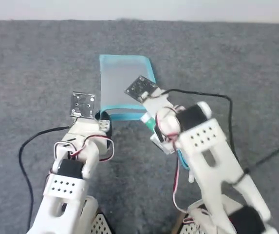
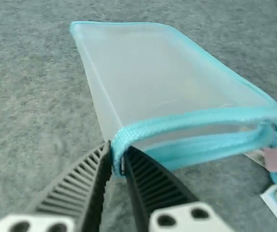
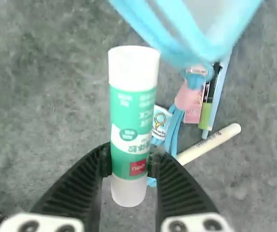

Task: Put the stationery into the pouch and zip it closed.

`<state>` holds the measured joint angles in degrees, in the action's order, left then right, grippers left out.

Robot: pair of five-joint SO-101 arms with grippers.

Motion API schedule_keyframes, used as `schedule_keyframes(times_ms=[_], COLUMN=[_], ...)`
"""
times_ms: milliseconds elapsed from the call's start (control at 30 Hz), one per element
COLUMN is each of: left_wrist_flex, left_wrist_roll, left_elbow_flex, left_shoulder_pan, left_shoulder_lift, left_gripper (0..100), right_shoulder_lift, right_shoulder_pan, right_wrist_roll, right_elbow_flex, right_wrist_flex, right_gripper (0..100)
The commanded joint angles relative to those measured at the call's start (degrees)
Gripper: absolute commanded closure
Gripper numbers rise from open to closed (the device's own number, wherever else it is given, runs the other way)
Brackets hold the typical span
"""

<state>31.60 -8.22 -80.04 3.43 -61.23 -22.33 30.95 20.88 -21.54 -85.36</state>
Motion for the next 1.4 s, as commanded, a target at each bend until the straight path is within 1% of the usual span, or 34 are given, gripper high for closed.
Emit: schedule_keyframes(times_ms=[0, 200, 300, 400, 600, 667, 700, 833, 900, 1100, 1233, 1300, 1367], left_wrist_flex=[-0.7, -0.7, -0.7, -0.7, -0.7, -0.7, -0.7, -0.7, -0.7, -0.7, -0.7, -0.7, -0.7], left_wrist_roll=[-0.62, -0.53, 0.09, 2.99, 3.43, 3.43, 3.43, 3.34, 3.34, 3.43, 3.43, 3.16, 3.08], left_elbow_flex=[0.48, 0.57, 0.57, 0.57, 0.48, 0.4, 0.31, 0.31, 0.31, 0.22, 0.22, 0.22, 0.31], left_shoulder_pan=[3.16, 3.16, 3.25, 3.34, 3.34, 3.34, 3.34, 3.25, 3.25, 2.9, 2.81, 2.64, 0.62], left_shoulder_lift=[-1.23, -1.23, -1.23, -1.23, -1.23, -1.23, -1.23, -1.14, -1.14, -1.23, -1.23, -1.23, -1.23], left_gripper=[99, 99, 99, 99, 99, 99, 99, 99, 99, 99, 99, 99, 99], right_shoulder_lift=[7.43, 19.38, 24.57, 30.02, 40.92, 43.82, 44.97, 45.93, 45.76, 45.58, 41.27, 37.76, 33.36], right_shoulder_pan=[0.66, 0.75, 0.4, 0.31, 0.22, 0.57, 0.75, 2.42, 3.21, 3.56, 3.47, 3.47, 3.38], right_wrist_roll=[-1.41, -2.11, -5.54, -7.82, -12.92, -14.77, -15.47, -16.35, -16.35, -15.12, -15.03, -14.68, -12.4], right_elbow_flex=[8.18, 18.2, 24.18, 32.0, 51.08, 56.7, 58.29, 59.96, 60.13, 62.68, 62.68, 61.63, 58.55], right_wrist_flex=[-0.04, -3.38, -4.97, -8.04, -15.96, -17.27, -17.36, -17.36, -17.36, -17.45, -17.54, -17.54, -17.54], right_gripper=[99.2, 99.2, 99.2, 99.2, 99.0, 98.6, 96.9, 81.2, 75.8, 75.3, 75.6, 78.5, 82.0])
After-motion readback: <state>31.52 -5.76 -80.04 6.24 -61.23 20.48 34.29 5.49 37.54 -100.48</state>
